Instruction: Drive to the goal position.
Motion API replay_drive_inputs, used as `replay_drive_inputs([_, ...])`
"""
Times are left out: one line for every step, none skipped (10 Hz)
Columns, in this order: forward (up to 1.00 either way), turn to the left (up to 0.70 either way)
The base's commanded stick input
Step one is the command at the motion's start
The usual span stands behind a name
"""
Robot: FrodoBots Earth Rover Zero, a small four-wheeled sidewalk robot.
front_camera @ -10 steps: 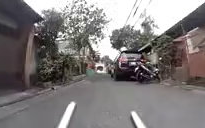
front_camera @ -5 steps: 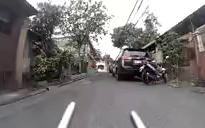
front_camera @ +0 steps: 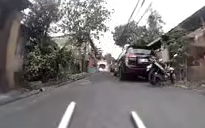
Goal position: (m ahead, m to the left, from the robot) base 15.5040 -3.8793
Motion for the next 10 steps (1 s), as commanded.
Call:
replay_drive_inputs([0.85, -0.06])
replay_drive_inputs([0.85, 0.0])
replay_drive_inputs([0.85, 0.0])
replay_drive_inputs([0.85, 0.0])
replay_drive_inputs([0.85, 0.0])
replay_drive_inputs([0.85, 0.0])
replay_drive_inputs([0.85, 0.0])
replay_drive_inputs([0.85, 0.0])
replay_drive_inputs([0.85, 0.0])
replay_drive_inputs([0.85, 0.0])
